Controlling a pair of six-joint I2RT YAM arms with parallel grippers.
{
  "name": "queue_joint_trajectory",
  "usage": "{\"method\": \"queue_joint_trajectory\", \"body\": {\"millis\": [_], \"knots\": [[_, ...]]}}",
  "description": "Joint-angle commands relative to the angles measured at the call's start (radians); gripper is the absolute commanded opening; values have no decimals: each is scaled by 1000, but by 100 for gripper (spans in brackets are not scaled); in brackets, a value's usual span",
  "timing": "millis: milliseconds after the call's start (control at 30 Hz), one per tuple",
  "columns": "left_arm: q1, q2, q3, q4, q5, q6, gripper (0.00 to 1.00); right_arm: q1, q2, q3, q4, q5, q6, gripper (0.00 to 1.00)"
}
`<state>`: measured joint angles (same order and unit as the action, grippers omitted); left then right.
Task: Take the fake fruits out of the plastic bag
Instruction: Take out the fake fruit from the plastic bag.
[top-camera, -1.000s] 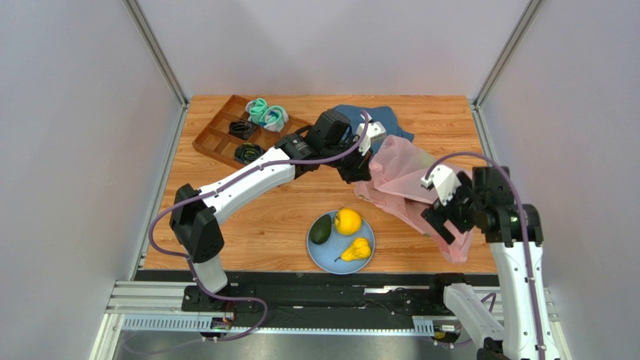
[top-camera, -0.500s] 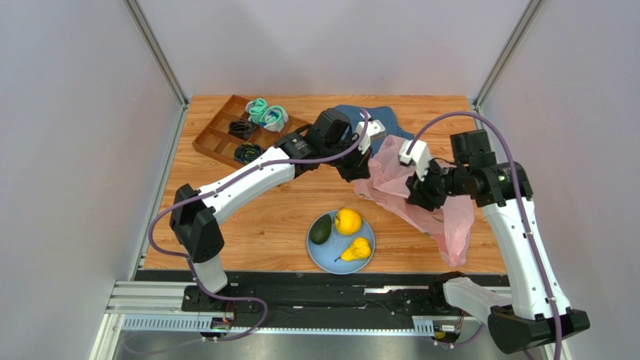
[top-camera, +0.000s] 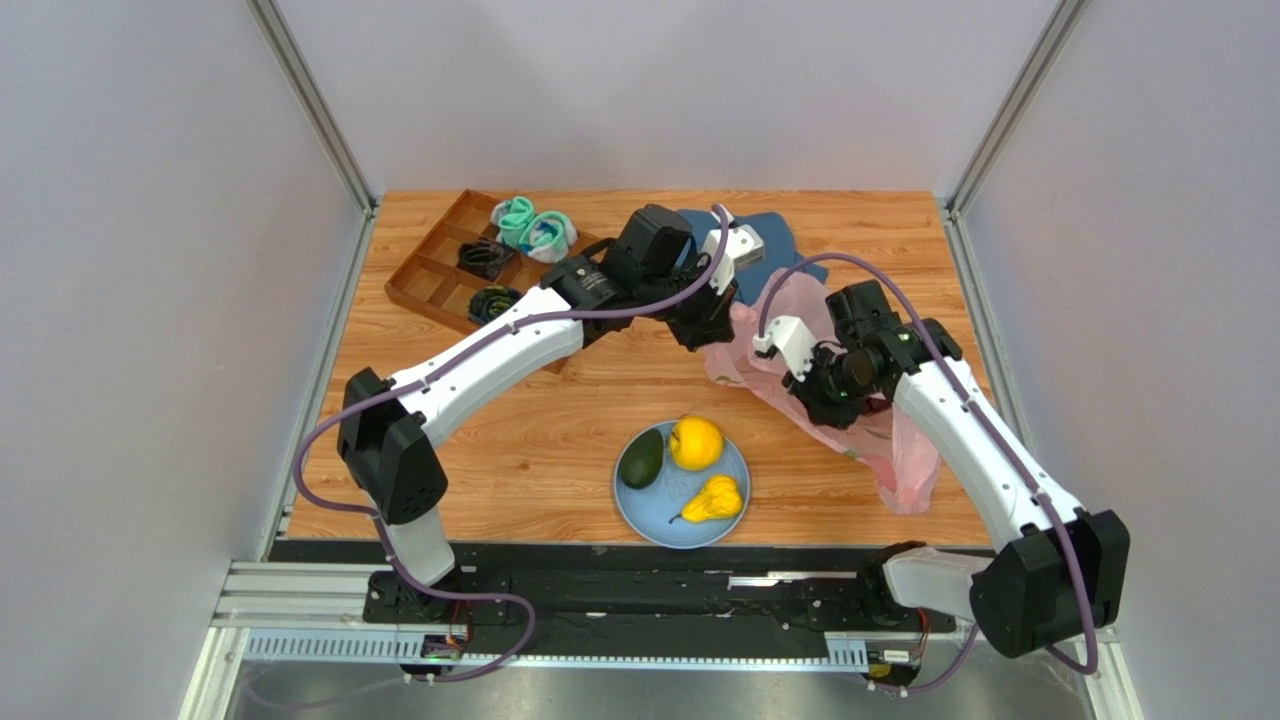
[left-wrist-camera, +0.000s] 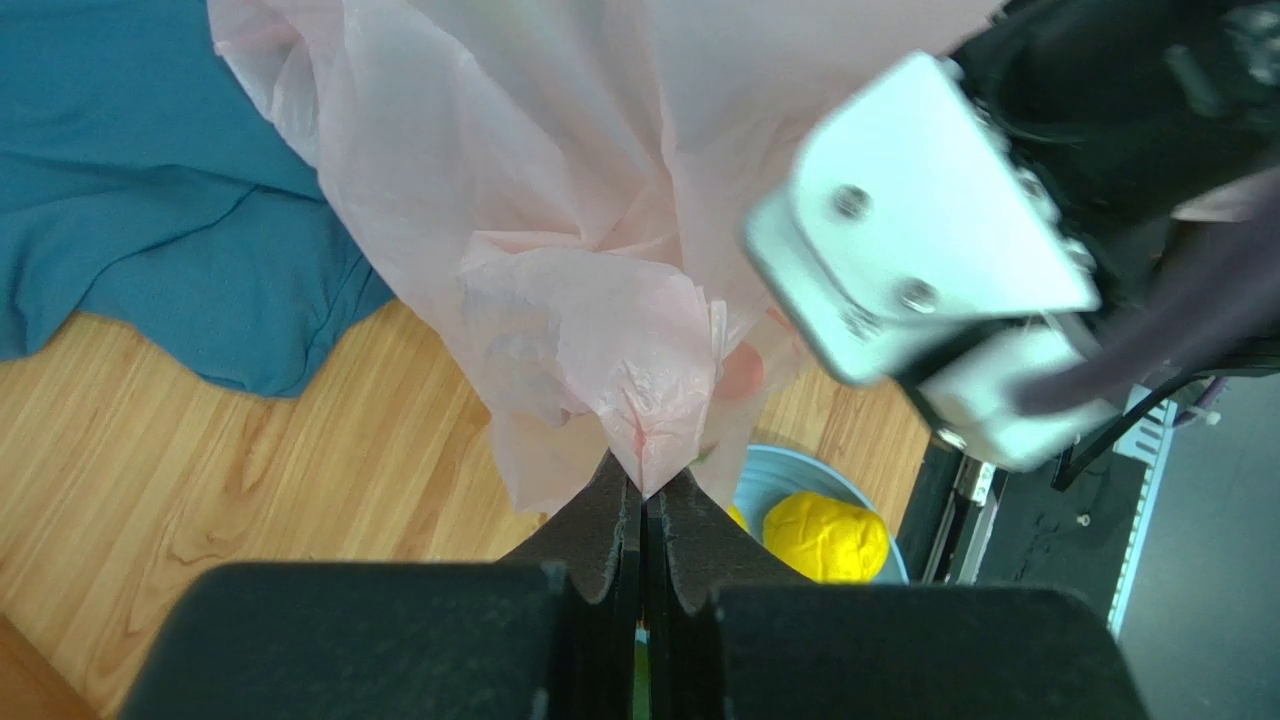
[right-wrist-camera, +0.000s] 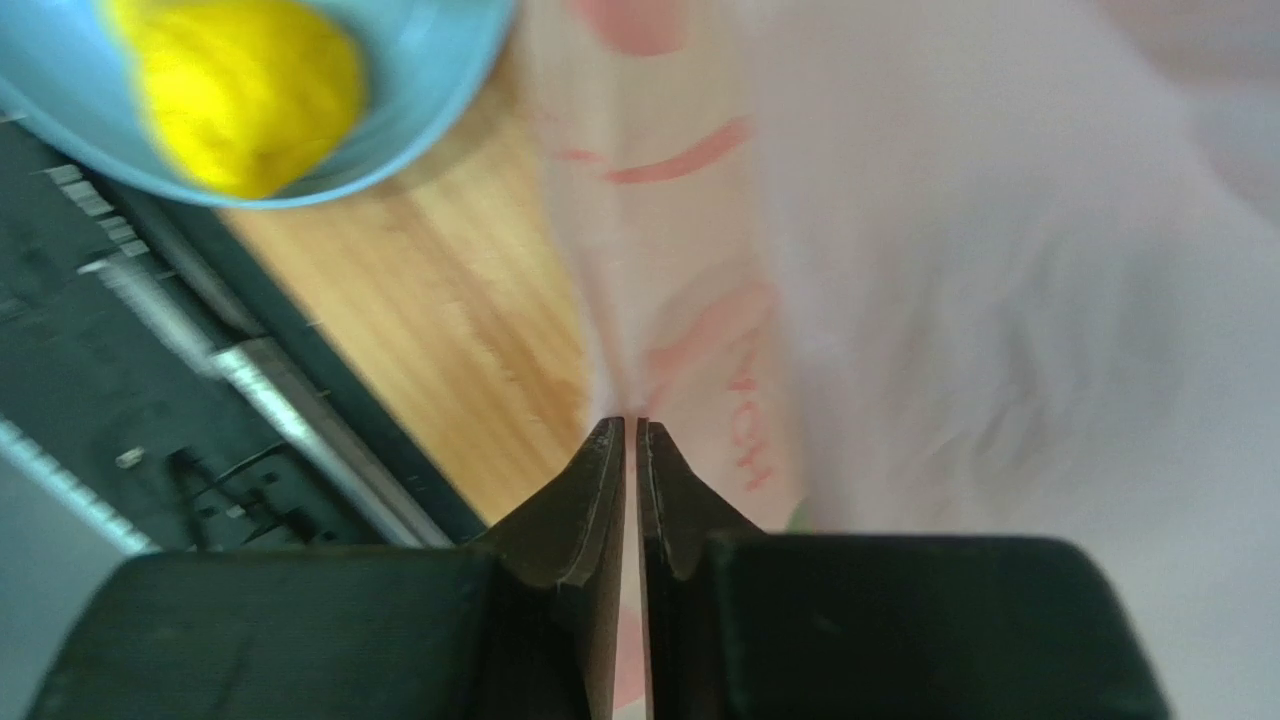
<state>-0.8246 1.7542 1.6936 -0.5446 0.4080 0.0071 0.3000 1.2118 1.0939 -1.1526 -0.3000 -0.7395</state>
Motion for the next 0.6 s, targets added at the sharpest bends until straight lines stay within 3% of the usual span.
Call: {"method": "queue_joint_trajectory", "body": {"millis": [0,200,300,333,400,433,567], "knots": [[2,-51,0,0,5,28,0,-10,37,6,284,269,92,10],[2,-53,-12,2,32,21,0,-32,130,47,338,298,98,12],[2,-56,-18,6,48,13,0,-35,175,23,363,354,101,24],[2,-56,-21,6,54,10,0,-36,189,14,375,364,106,38],[2,-55,-22,9,61,10,0,-48,213,-6,421,394,135,53],[1,-53,-22,9,64,8,0,-56,241,-6,433,394,149,67],[2,-45,-23,11,69,8,0,-96,350,29,432,397,184,80]]}}
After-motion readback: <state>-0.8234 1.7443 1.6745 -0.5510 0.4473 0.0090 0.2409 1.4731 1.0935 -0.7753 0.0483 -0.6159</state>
